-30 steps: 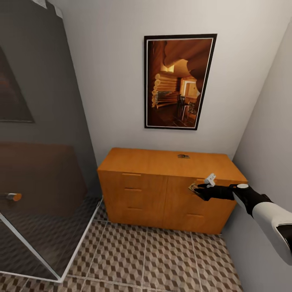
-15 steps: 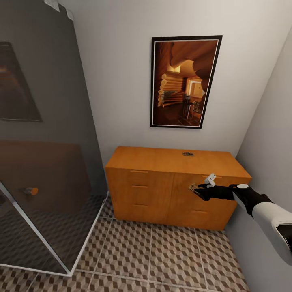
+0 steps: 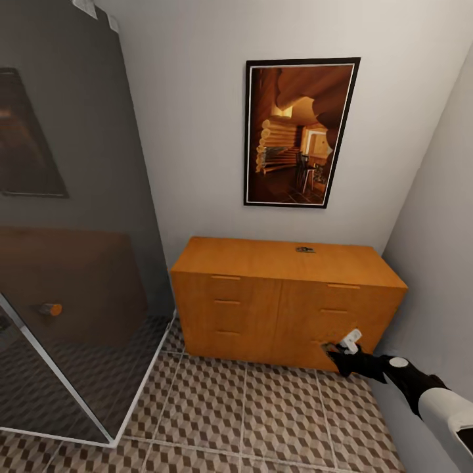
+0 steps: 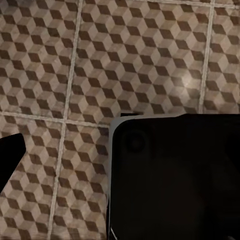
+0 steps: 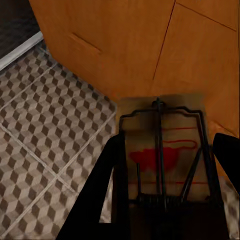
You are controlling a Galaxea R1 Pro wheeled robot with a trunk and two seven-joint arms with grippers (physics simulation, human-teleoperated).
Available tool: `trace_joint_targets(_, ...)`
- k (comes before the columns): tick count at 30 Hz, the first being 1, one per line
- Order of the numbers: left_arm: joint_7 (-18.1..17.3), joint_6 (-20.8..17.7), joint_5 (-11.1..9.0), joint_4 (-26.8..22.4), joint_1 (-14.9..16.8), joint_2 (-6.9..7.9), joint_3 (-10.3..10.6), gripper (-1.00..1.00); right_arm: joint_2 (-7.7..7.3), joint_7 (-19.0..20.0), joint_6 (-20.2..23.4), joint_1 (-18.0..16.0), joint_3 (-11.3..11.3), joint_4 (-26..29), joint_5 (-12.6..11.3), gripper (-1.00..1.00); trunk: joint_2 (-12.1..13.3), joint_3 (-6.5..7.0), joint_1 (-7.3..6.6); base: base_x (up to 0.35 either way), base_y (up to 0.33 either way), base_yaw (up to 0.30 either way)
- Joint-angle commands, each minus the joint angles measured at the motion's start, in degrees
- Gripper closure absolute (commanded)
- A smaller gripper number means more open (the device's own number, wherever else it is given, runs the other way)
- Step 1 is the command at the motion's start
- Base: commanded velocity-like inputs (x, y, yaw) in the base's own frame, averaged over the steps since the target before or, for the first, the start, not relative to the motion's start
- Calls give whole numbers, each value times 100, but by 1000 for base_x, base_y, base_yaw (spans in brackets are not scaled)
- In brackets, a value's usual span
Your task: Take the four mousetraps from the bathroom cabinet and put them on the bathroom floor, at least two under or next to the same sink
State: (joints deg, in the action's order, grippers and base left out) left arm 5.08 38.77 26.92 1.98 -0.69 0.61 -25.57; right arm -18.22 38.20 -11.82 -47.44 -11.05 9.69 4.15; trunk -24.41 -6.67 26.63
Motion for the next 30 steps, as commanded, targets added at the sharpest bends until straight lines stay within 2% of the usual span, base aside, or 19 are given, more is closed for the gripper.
trace_joint_targets(1,57,-159,59,-14,135,1,-9,-100,-5,-308,-250,252,6,-4,21,100,-11,-9,3,0,0,0)
trace_joint_targets(4,61,-348,56,-44,296,1,-14,-100,-8,-685,-493,626,6,-8,16,100,-11,-9,3,0,0,0)
trace_joint_targets(6,62,-605,55,-66,488,1,-16,-100,-5,-1017,-734,1059,8,-9,6,100,-11,-9,3,0,0,0)
trace_joint_targets(7,62,-688,56,-76,539,1,-17,-100,-1,-1101,-806,1168,11,-10,1,100,-11,-9,3,0,0,0)
trace_joint_targets(8,63,-1131,40,-252,760,1,-17,-100,28,-1568,-1215,1679,27,-13,-32,100,-11,-9,3,0,0,0)
trace_joint_targets(12,63,-1608,-120,-645,961,-25,-18,-100,230,-2180,-1764,2301,43,-24,-182,100,-11,-9,3,0,0,0)
trace_joint_targets(15,55,-2227,-450,-975,1226,-97,-18,-100,494,-2859,-2313,2780,48,-35,-511,100,-11,-9,3,0,0,0)
trace_joint_targets(17,36,-2661,-584,-1164,1405,-133,-18,-100,589,-3254,-2607,3037,49,-42,-793,100,-11,-9,3,0,0,0)
trace_joint_targets(18,31,-2763,-603,-1209,1454,-145,-18,-100,612,-3329,-2675,3095,50,-45,-877,100,-11,-9,3,0,0,0)
trace_joint_targets(21,13,-3152,-654,-1385,1642,-259,-14,-100,755,-3547,-2942,3291,50,-51,-1336,100,-11,-9,3,0,0,0)
trace_joint_targets(22,11,-3195,-659,-1405,1663,-288,-13,-100,777,-3568,-2969,3311,50,-52,-1412,100,-11,-9,3,0,0,0)
trace_joint_targets(23,6,-3269,-665,-1428,1704,-389,-5,-100,820,-3610,-3020,3350,46,-53,-1555,100,-11,-9,3,0,0,0)
trace_joint_targets(27,19,-3326,-656,-1436,1738,-580,37,-100,855,-3644,-3066,3382,36,-54,-1668,100,-11,-9,3,0,0,0)
trace_joint_targets(30,43,-3358,-642,-1431,1745,-638,52,-100,866,-3650,-3071,3388,28,-54,-1684,100,-11,-9,3,0,0,0)
